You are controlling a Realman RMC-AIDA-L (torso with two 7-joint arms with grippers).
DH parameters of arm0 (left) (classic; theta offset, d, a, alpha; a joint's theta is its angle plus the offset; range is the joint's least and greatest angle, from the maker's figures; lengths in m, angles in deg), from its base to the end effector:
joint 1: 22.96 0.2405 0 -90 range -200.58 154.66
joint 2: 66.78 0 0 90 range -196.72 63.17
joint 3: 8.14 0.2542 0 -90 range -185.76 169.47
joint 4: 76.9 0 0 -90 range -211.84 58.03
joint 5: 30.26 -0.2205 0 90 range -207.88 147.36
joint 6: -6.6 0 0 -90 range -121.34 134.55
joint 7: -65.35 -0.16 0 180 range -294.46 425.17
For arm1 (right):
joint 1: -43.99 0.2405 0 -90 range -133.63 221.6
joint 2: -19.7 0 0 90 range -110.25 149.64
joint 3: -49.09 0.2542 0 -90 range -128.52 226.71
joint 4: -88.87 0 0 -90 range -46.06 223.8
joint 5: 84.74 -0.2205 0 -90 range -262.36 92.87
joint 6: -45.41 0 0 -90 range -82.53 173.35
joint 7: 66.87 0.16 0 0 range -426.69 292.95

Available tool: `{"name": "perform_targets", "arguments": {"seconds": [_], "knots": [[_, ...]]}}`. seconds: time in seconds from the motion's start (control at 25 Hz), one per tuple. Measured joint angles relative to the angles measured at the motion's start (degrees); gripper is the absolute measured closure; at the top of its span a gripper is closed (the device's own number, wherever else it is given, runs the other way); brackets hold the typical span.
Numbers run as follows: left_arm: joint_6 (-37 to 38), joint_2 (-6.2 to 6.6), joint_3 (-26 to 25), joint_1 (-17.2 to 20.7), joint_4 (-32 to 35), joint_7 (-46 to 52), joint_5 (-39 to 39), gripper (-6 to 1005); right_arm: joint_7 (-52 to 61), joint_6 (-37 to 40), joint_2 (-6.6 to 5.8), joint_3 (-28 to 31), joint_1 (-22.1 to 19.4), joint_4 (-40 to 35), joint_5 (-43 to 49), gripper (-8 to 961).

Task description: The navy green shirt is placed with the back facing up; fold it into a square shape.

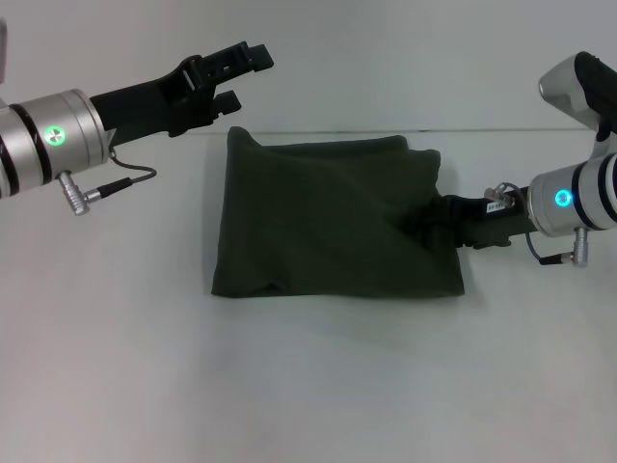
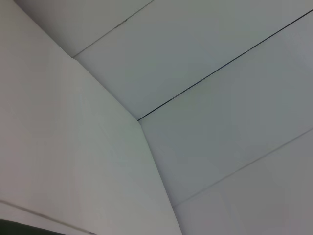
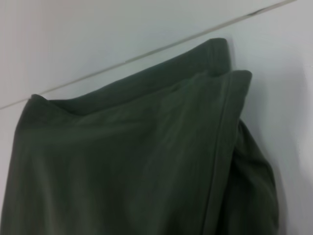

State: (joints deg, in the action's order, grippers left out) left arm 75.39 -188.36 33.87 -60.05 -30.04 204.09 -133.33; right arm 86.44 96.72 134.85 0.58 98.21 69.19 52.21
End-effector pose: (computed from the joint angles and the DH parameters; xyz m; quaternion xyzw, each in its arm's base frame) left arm -0.1963 0.4348 0.0259 -0.7051 -0.5734 -0.3942 0.1365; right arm 0.2391 0.4565 -0.0535 -0.7230 0.6494 0.0800 0.2217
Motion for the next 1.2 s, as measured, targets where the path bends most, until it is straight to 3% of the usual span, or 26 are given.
{"name": "perform_targets", "arguments": {"seconds": [0.2, 0.44, 1.0, 1.2], "knots": [[-0.35, 0.01, 0.00, -0.01, -0.55, -0.47, 0.76, 54, -0.10, 0.10, 0.44, 0.09, -0.02, -0.52, -1.09, 208], [-0.36, 0.20, 0.00, 0.11, -0.90, -0.68, 1.42, 54, -0.69, 0.92, 0.08, -0.08, -0.13, -0.84, -1.99, 210], [-1.25, 0.40, 0.00, -0.23, -0.91, -0.73, 1.56, 53, -2.47, 0.70, 0.01, 0.26, -0.57, -1.88, -4.07, 670], [-1.29, 0.38, 0.00, -0.27, -0.90, -0.75, 1.65, 53, -3.11, 0.96, -0.02, 0.24, -0.68, -2.33, -5.09, 907]]}}
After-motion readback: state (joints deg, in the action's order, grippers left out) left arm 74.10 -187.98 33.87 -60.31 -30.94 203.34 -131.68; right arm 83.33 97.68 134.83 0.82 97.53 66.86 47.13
